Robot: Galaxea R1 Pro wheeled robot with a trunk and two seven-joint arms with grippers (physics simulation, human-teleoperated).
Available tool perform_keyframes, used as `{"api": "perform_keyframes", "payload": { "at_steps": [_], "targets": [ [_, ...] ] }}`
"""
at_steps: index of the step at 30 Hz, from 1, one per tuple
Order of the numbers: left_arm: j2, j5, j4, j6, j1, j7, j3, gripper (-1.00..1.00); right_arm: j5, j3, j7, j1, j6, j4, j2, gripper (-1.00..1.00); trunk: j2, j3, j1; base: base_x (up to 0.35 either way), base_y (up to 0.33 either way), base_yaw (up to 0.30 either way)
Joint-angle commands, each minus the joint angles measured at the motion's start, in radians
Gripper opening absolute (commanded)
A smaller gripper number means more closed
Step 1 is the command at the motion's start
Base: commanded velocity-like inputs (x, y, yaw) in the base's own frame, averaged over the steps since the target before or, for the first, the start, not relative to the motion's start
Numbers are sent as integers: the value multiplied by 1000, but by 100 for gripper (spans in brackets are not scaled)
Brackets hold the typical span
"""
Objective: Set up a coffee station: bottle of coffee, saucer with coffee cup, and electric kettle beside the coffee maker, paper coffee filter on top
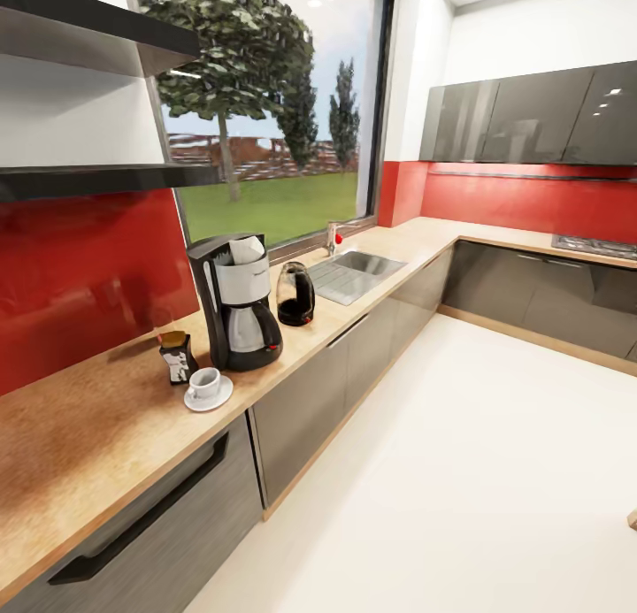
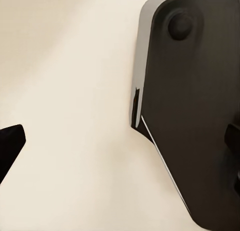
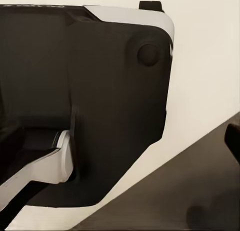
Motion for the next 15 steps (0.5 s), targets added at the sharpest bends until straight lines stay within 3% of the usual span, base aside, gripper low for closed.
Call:
{"api": "perform_keyframes", "payload": {
  "at_steps": [1, 4, 5, 6, 12, 15],
  "targets": [
    [0, -8, 0, -1, 0, -4, 8, 100, 10, -8, -2, 1, 15, -2, 1, 100, -2, -2, 1, 0, 0, -1],
    [0, -7, 0, 36, 0, -3, 13, 100, 12, -7, -4, 7, 27, -2, 1, 100, -2, -2, 1, 0, 0, 0],
    [0, -7, -1, 102, 0, -2, 11, 100, 14, -6, -4, 10, 28, -2, 0, 100, -2, -2, 1, 0, 0, 0],
    [0, -7, -1, 118, 0, -2, 10, 100, 15, -6, -4, 11, 28, -2, 1, 100, -2, -2, 1, 0, 0, 0],
    [0, -7, -1, 134, 0, -1, 11, 100, 12, -6, -4, 11, 20, -5, -3, 100, -2, -2, 1, 0, 0, 0],
    [0, -7, -1, 134, 0, -1, 12, 100, 12, -6, -4, 12, -40, -6, -5, 100, -2, -2, 1, 0, 0, 0]
  ]
}}
